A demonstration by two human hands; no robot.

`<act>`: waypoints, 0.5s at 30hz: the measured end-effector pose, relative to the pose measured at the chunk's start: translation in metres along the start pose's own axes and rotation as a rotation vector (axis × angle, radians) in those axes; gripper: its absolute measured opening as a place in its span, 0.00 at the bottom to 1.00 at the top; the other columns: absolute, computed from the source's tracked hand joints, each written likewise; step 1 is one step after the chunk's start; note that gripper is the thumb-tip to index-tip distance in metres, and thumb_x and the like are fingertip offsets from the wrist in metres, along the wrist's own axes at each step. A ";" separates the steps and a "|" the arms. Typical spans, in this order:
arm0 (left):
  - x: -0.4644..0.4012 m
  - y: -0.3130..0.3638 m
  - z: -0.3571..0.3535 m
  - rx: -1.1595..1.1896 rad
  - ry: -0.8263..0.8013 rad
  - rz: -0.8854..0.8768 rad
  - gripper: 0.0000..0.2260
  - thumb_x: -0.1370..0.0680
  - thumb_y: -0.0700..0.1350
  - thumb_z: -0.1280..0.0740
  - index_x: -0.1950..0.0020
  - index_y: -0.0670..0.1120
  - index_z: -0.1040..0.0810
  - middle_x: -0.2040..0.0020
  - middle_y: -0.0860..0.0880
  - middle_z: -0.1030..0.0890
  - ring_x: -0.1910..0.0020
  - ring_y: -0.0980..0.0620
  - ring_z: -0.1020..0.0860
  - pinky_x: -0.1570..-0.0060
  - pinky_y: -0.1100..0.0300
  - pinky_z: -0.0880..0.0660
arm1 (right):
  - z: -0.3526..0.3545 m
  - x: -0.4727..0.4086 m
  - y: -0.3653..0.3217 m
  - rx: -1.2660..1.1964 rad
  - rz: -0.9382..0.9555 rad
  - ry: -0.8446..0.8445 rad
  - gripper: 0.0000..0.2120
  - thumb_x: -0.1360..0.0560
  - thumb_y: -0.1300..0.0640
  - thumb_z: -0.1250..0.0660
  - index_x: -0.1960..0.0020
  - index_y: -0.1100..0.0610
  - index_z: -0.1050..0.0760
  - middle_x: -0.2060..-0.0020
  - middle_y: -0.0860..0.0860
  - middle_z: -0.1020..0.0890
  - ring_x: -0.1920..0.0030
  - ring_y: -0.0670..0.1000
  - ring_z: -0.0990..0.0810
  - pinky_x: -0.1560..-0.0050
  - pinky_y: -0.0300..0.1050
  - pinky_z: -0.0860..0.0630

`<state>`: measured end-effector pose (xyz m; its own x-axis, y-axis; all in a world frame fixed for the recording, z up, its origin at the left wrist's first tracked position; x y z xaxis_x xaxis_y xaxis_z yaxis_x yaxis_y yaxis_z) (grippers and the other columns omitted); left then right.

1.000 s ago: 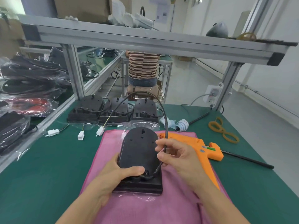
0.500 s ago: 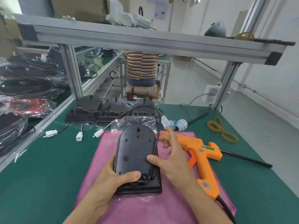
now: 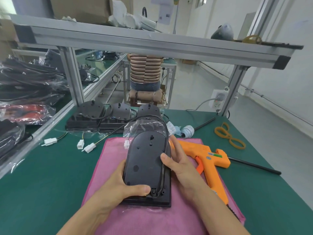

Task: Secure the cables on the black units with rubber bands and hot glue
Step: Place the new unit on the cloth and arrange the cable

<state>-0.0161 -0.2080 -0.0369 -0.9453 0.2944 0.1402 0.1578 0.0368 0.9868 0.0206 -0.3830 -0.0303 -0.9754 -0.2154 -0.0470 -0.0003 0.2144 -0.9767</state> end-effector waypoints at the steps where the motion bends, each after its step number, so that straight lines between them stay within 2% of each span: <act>1: -0.001 0.002 0.000 -0.011 -0.024 -0.008 0.36 0.42 0.40 0.21 0.36 0.50 0.29 0.46 0.50 0.16 0.49 0.51 0.17 0.57 0.64 0.21 | 0.002 -0.002 -0.001 -0.006 -0.004 -0.009 0.36 0.29 0.60 0.28 0.25 0.48 0.38 0.30 0.48 0.28 0.29 0.50 0.30 0.28 0.56 0.35; 3: -0.003 0.004 -0.001 -0.043 -0.088 -0.023 0.34 0.39 0.39 0.22 0.35 0.51 0.29 0.45 0.50 0.16 0.48 0.52 0.17 0.55 0.64 0.21 | 0.003 -0.007 -0.005 0.009 -0.009 -0.031 0.33 0.29 0.63 0.28 0.27 0.50 0.33 0.33 0.51 0.24 0.32 0.53 0.27 0.31 0.58 0.32; 5: -0.006 0.008 -0.001 -0.077 -0.161 -0.020 0.33 0.36 0.38 0.22 0.34 0.51 0.30 0.42 0.51 0.17 0.45 0.52 0.18 0.52 0.63 0.22 | 0.005 -0.010 -0.009 0.027 -0.001 -0.015 0.34 0.31 0.64 0.27 0.28 0.49 0.32 0.35 0.49 0.22 0.34 0.53 0.25 0.32 0.58 0.29; 7: -0.011 0.012 0.002 -0.197 -0.234 -0.026 0.32 0.34 0.43 0.22 0.33 0.52 0.30 0.41 0.53 0.18 0.42 0.53 0.19 0.46 0.61 0.22 | 0.006 -0.013 -0.011 0.073 0.026 -0.016 0.35 0.32 0.63 0.26 0.29 0.47 0.31 0.37 0.47 0.21 0.35 0.51 0.23 0.34 0.57 0.27; 8: -0.015 0.014 0.006 -0.301 -0.250 -0.032 0.30 0.34 0.48 0.21 0.34 0.53 0.28 0.42 0.54 0.17 0.41 0.53 0.20 0.43 0.58 0.23 | 0.005 -0.014 -0.011 0.088 0.032 -0.026 0.34 0.31 0.63 0.26 0.29 0.46 0.31 0.37 0.47 0.21 0.35 0.50 0.24 0.34 0.56 0.27; 9: -0.021 0.018 0.013 -0.439 -0.211 -0.039 0.28 0.35 0.57 0.23 0.37 0.53 0.24 0.42 0.54 0.17 0.40 0.54 0.21 0.39 0.54 0.25 | 0.006 -0.016 -0.011 0.095 0.035 -0.032 0.34 0.31 0.64 0.26 0.29 0.47 0.32 0.36 0.47 0.21 0.34 0.50 0.24 0.33 0.56 0.28; 10: -0.028 0.023 0.021 -0.603 -0.098 -0.050 0.28 0.37 0.65 0.26 0.41 0.54 0.20 0.41 0.54 0.19 0.39 0.54 0.23 0.35 0.51 0.29 | 0.006 -0.017 -0.011 0.095 0.037 -0.031 0.35 0.32 0.64 0.27 0.28 0.47 0.32 0.35 0.47 0.22 0.33 0.50 0.25 0.32 0.57 0.30; 11: -0.035 0.032 0.029 -0.770 0.074 -0.076 0.31 0.39 0.70 0.32 0.44 0.53 0.19 0.39 0.54 0.22 0.37 0.53 0.27 0.32 0.51 0.33 | 0.007 -0.019 -0.011 0.094 0.035 -0.026 0.35 0.32 0.64 0.26 0.28 0.47 0.32 0.35 0.47 0.22 0.33 0.50 0.26 0.31 0.57 0.31; 12: -0.041 0.047 0.032 -0.904 0.257 -0.156 0.31 0.37 0.70 0.35 0.42 0.52 0.19 0.36 0.54 0.26 0.35 0.52 0.32 0.31 0.52 0.37 | 0.008 -0.020 -0.010 0.092 0.031 -0.024 0.35 0.32 0.63 0.26 0.28 0.47 0.32 0.35 0.46 0.22 0.33 0.50 0.25 0.31 0.58 0.31; 13: -0.047 0.065 0.028 -0.990 0.387 -0.317 0.27 0.32 0.65 0.35 0.38 0.52 0.21 0.33 0.53 0.30 0.33 0.49 0.35 0.32 0.53 0.40 | 0.008 -0.021 -0.010 0.086 0.022 -0.023 0.36 0.33 0.63 0.26 0.29 0.46 0.32 0.35 0.47 0.22 0.34 0.50 0.25 0.32 0.58 0.30; 14: -0.055 0.082 0.020 -1.043 0.440 -0.490 0.23 0.27 0.55 0.33 0.34 0.51 0.25 0.30 0.52 0.32 0.31 0.47 0.38 0.33 0.52 0.42 | 0.008 -0.022 -0.009 0.073 0.005 -0.018 0.38 0.34 0.62 0.25 0.29 0.45 0.32 0.36 0.48 0.21 0.35 0.51 0.24 0.32 0.59 0.30; 15: -0.066 0.095 0.010 -1.095 0.419 -0.626 0.22 0.25 0.44 0.34 0.30 0.52 0.28 0.27 0.51 0.34 0.29 0.46 0.39 0.33 0.50 0.43 | 0.009 -0.023 -0.008 0.056 -0.016 -0.008 0.40 0.36 0.62 0.24 0.28 0.44 0.33 0.36 0.49 0.21 0.35 0.52 0.23 0.33 0.59 0.29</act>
<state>0.0639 -0.2143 0.0469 -0.8209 0.1881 -0.5393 -0.4563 -0.7838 0.4213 0.0448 -0.3885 -0.0234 -0.9736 -0.2261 -0.0326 -0.0035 0.1576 -0.9875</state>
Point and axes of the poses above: each hand's wrist, its own x-axis away from the middle knuckle, its own z-axis out of the back of the hand, y = z × x, the point moved 4 cm from there along -x, towards the middle knuckle
